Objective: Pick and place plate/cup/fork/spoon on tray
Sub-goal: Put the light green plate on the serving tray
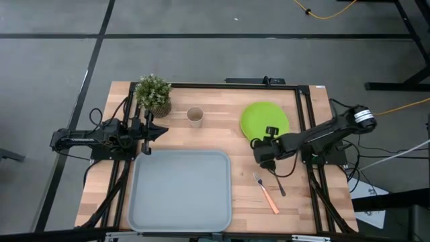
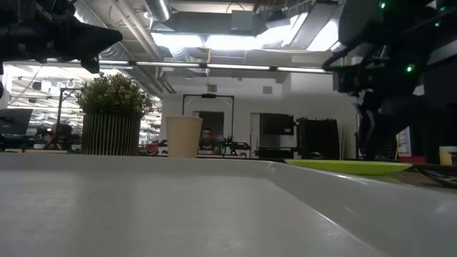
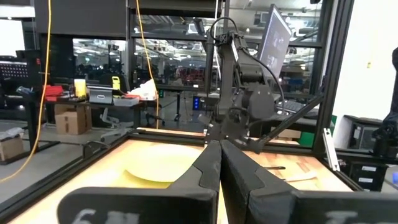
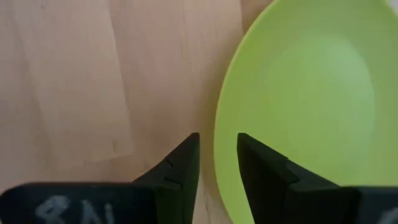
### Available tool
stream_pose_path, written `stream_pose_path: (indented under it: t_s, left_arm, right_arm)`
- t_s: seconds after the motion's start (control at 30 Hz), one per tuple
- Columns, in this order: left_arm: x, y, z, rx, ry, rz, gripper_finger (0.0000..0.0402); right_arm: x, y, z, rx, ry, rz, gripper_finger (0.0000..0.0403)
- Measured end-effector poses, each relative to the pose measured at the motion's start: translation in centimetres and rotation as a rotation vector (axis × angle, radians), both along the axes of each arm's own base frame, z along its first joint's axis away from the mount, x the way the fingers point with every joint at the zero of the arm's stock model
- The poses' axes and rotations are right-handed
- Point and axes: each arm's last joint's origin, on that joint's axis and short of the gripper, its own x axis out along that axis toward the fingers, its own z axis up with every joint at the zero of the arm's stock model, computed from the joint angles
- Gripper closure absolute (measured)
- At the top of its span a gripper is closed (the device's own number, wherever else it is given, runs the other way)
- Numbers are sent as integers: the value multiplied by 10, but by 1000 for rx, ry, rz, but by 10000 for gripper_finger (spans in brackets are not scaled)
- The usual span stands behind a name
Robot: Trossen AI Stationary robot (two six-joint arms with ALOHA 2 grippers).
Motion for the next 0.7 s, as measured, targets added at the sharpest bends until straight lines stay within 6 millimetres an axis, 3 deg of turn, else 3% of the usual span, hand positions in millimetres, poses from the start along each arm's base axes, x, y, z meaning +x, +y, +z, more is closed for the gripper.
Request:
stream_pose_path:
  t_s: [0.43,0.7]
  left_arm:
    - [0,0,0,37,2,10,401]
    - [0,0,0,37,2,10,401]
  right_arm:
    - [8,0,-25,-47,83,-15,291]
    - [11,-12,-38,-159,110,-87,291]
